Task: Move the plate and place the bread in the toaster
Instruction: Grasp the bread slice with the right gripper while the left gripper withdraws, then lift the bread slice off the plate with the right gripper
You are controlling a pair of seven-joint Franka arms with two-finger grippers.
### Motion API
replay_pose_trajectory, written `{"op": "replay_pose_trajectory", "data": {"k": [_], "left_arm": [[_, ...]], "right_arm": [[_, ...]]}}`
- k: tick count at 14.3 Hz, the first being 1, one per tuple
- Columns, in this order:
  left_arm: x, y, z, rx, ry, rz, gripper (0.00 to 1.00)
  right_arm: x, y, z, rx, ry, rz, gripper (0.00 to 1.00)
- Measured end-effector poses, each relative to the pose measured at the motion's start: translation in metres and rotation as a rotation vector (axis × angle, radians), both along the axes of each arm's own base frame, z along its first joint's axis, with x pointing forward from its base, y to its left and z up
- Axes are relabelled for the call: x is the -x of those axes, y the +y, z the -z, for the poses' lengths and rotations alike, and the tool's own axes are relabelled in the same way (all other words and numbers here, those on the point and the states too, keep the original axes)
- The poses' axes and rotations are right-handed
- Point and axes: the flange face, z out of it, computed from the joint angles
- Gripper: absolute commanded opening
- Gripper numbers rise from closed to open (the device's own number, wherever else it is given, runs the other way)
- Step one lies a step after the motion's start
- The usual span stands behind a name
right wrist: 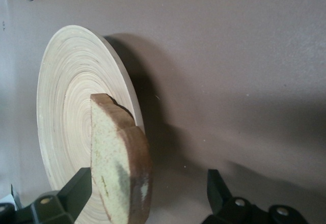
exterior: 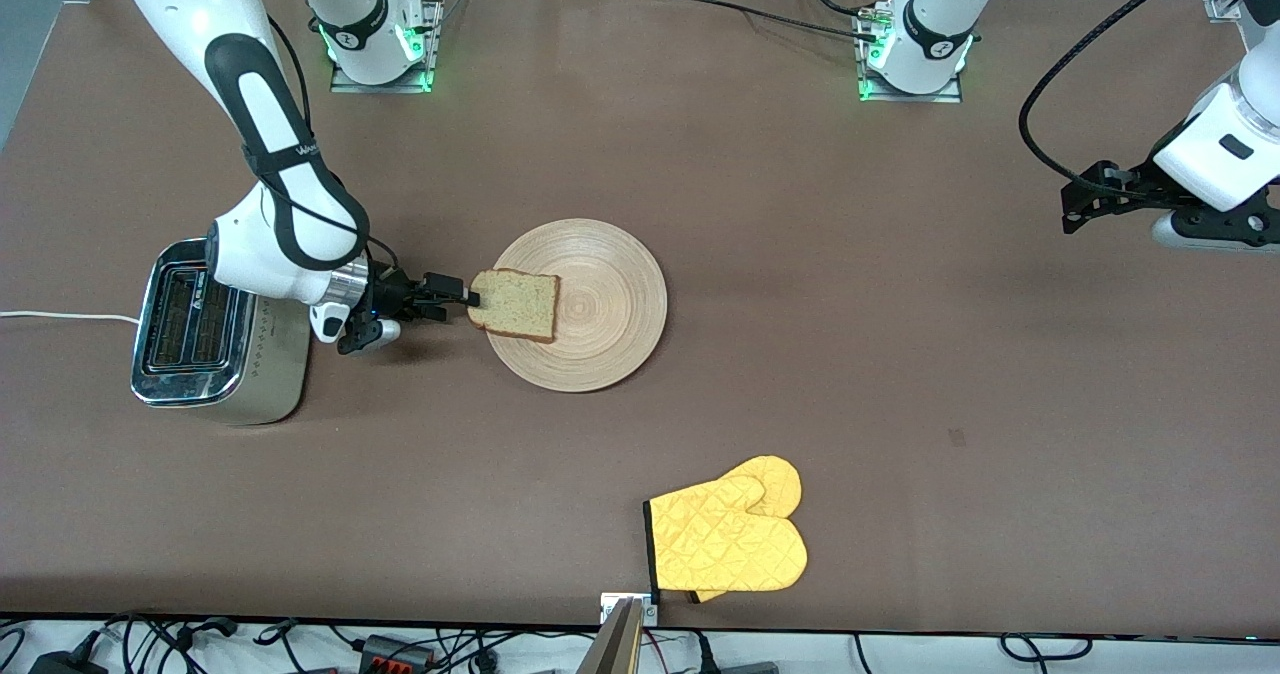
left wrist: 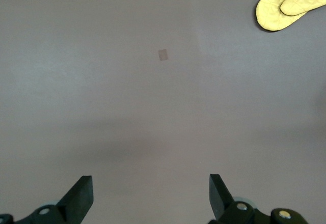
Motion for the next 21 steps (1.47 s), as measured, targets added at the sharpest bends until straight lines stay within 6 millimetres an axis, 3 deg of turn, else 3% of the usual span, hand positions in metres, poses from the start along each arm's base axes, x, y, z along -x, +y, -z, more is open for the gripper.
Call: {"op": "replay_pose_trajectory", "data": {"k": [10,21], "left_arm": [[0.0034,0.0059,0.0042,0.055,0.037,-0.029,1.00],[0.0044,0.0044,0.0034,0.055,0.040,-0.027,1.00]], "right_arm": [[0.0052,-0.0055,0.0074,-0.063,0.058,0.000,0.62],[0.0069,-0.0061,0.0055,-0.095,0.129,0.042,0.49]]}}
